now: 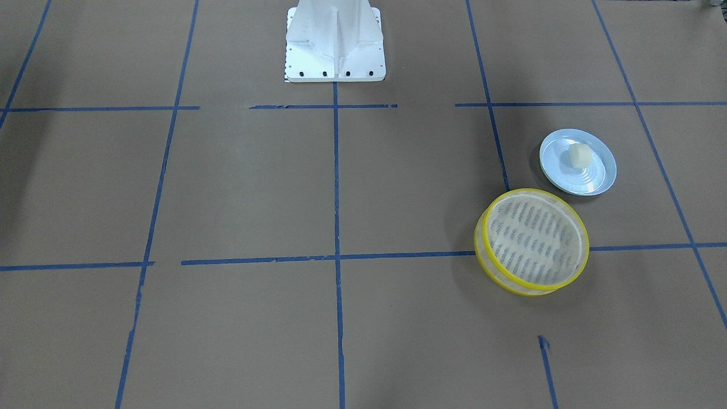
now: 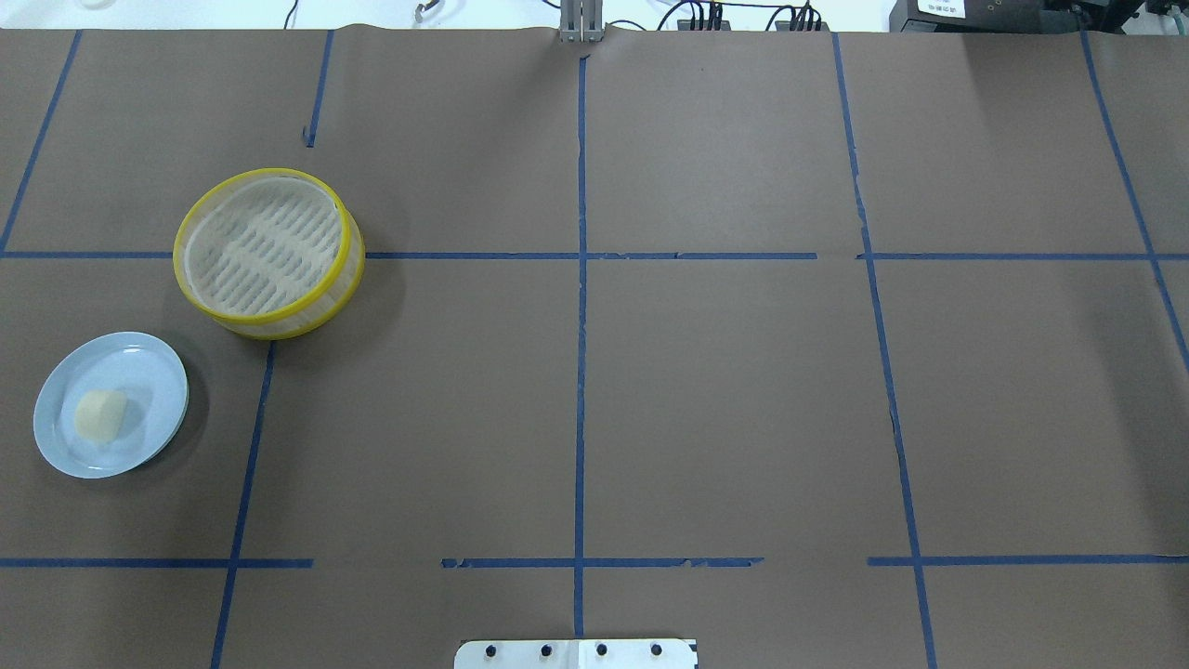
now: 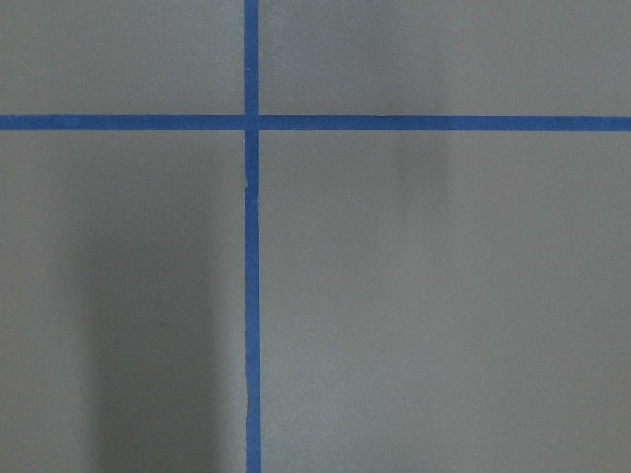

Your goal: Place bun in steamer

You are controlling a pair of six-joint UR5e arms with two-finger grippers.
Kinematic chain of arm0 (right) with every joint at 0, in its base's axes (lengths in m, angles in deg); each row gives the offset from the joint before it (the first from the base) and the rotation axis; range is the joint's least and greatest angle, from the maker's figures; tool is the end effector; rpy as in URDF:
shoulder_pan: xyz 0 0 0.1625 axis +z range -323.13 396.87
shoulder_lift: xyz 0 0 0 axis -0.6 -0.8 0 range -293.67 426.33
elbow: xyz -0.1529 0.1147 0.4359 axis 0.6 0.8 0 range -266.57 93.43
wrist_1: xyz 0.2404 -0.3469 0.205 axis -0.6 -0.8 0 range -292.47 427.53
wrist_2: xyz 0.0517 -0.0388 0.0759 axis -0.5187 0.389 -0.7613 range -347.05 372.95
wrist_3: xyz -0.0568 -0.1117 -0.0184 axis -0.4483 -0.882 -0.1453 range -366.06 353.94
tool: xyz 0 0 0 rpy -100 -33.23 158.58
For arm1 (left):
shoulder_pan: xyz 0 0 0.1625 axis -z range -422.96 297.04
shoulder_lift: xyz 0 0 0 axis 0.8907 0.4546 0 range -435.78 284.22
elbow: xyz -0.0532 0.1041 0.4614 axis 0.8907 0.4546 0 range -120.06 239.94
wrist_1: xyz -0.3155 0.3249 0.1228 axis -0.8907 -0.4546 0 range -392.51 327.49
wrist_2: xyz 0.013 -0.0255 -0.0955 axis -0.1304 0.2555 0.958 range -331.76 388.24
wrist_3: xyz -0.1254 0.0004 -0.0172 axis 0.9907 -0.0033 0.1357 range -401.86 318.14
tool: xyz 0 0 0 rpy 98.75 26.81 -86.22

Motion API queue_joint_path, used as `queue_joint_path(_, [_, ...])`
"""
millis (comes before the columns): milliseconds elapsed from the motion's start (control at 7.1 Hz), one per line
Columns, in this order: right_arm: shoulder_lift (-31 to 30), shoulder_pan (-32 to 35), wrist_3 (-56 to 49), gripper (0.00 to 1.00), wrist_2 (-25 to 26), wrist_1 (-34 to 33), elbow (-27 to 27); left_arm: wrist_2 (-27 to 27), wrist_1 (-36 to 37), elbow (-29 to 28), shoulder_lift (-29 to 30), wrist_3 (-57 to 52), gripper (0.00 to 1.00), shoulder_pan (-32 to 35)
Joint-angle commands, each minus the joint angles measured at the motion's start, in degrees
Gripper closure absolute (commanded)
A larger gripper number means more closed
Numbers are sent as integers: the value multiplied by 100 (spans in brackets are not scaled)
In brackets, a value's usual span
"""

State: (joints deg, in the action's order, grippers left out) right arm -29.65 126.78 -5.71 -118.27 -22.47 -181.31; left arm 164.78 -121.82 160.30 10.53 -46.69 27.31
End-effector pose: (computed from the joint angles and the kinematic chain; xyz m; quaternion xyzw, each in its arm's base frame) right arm 0.0491 -0.4979 0.7430 -0.0114 -0.3519 0.0059 0.9359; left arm -0.0440 -0.5243 0.6615 0.0655 0.3920 0.0571 0.9159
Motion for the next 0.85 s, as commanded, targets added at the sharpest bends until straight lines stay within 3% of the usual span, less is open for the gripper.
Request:
queue_joint_path(0, [0, 0, 0, 0, 0, 0, 0, 22, 2, 62, -26, -17, 0, 0])
queue_joint_path(423, [0, 0, 0, 0, 0, 0, 0, -13, 37, 63, -35, -17, 0, 9])
queue_joint_path(704, [0, 0, 0, 0, 0, 0, 0, 66, -591, -224, -44, 61, 0, -122])
